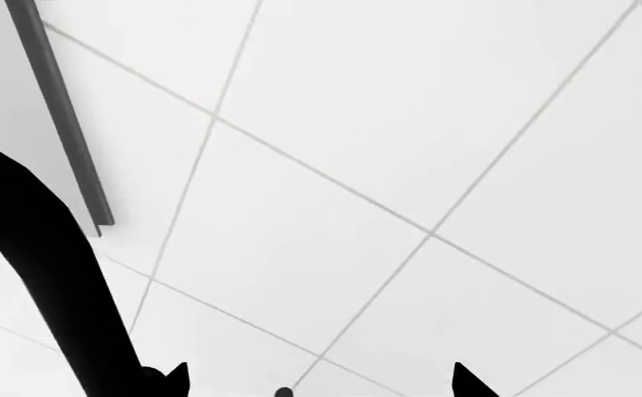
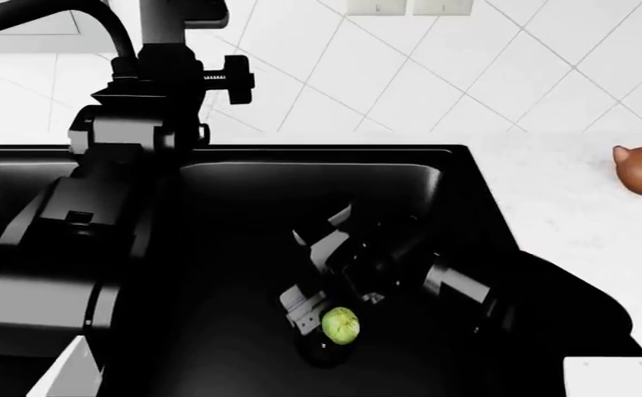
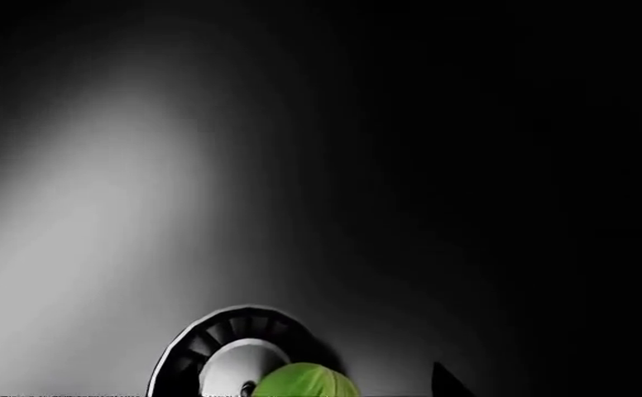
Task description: Pick the brussel sprout from the counter and place it in the sink. Then turn on the sink faucet.
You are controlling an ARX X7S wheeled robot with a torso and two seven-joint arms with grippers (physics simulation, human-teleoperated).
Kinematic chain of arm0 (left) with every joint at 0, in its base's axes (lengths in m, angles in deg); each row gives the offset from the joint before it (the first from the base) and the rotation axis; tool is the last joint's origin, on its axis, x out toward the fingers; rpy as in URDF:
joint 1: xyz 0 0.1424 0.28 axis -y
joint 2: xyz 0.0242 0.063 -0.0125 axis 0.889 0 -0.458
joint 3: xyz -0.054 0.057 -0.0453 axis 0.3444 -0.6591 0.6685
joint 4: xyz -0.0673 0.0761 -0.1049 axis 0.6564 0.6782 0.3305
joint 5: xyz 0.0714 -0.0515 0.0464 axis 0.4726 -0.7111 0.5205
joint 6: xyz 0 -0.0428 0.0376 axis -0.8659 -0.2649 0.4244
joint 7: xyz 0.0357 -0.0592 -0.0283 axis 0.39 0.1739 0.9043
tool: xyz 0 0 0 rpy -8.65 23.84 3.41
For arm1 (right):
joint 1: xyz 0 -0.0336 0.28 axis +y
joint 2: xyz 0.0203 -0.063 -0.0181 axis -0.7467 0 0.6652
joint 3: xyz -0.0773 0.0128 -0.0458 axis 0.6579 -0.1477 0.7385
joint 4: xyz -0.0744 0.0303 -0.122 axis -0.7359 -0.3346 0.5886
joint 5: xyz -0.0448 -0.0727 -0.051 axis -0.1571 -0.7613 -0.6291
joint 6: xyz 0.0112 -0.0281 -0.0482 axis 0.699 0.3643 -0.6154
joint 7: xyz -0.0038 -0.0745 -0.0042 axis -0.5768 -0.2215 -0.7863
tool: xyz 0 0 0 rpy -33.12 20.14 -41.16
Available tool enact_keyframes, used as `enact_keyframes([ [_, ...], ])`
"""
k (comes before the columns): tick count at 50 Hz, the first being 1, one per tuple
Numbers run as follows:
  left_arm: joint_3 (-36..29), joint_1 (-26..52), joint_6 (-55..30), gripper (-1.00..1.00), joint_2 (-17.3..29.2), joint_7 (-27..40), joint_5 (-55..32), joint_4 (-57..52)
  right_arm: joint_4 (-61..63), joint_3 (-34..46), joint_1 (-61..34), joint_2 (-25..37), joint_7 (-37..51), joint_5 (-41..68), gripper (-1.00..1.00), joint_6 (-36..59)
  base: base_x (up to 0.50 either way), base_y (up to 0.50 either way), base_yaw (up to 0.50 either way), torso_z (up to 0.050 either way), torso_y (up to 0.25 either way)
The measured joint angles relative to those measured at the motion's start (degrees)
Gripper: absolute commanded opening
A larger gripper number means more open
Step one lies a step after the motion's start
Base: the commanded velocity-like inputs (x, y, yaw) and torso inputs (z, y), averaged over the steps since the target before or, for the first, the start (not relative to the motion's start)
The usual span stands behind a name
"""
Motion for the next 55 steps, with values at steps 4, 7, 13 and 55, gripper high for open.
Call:
enact_keyframes([
  [4, 0.7, 0.0, 0.1, 1.00, 0.0, -0.1, 0.6, 0.0, 0.2, 0.0, 0.2, 0.0, 0.1, -0.2, 1.00, 0.1, 0.00, 0.00, 0.00, 0.000, 0.000],
  [7, 1.0, 0.1, 0.2, 1.00, 0.0, -0.1, 1.0, -0.1, 0.3, -0.1, 0.2, 0.0, 0.1, -0.3, 1.00, 0.1, 0.00, 0.00, 0.00, 0.000, -0.250],
  [13, 1.7, -0.1, 0.4, 1.00, 0.0, -0.1, 1.4, 0.0, 0.5, 0.0, 0.5, 0.0, 0.3, -0.5, 1.00, 0.2, 0.00, 0.00, 0.00, 0.000, -0.065],
  [55, 3.1, -0.2, 1.9, 1.00, 0.0, -0.2, 4.3, -0.6, 1.3, 1.2, -1.2, 0.5, 2.2, 0.5, 1.00, 0.6, 0.00, 0.00, 0.00, 0.000, -0.102],
])
